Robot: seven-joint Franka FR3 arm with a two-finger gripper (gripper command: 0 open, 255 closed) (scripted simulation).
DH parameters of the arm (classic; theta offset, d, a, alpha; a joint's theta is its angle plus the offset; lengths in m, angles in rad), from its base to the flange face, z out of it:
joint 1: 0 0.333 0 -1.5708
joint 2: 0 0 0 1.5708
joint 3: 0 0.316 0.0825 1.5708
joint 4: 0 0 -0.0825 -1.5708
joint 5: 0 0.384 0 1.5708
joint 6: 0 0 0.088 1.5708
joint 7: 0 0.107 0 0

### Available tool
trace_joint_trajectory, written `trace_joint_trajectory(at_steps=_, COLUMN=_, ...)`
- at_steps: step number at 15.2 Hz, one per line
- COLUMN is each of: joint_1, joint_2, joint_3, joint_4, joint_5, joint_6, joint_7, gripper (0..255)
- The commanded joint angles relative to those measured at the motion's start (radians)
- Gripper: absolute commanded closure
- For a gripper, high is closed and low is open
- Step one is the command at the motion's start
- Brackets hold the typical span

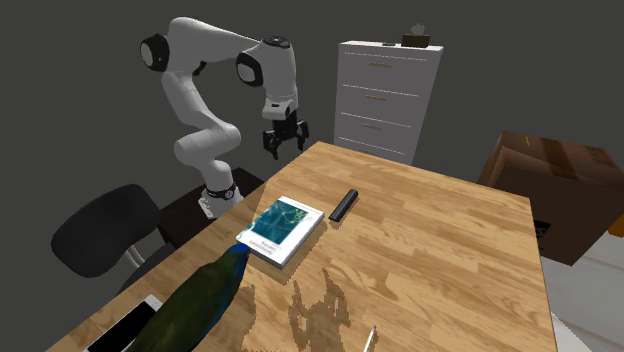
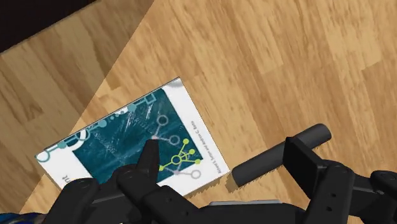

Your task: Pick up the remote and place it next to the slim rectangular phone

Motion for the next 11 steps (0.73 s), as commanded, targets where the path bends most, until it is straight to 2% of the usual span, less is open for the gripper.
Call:
trace_joint_trajectory(at_steps=1, joint_1=-0.019, joint_2=0.053, joint_3=0.049, joint_4=-0.002, joint_5=0.040, joint_6=0.058, joint_7=0.121, gripper=0)
trace_joint_trajectory(at_steps=6, joint_1=-0.065, joint_2=0.193, joint_3=0.169, joint_4=0.008, joint_5=0.118, joint_6=0.205, joint_7=0.402, gripper=0)
trace_joint_trajectory(at_steps=11, joint_1=-0.118, joint_2=0.373, joint_3=0.276, joint_4=0.052, joint_5=0.146, joint_6=0.364, joint_7=0.684, gripper=0)
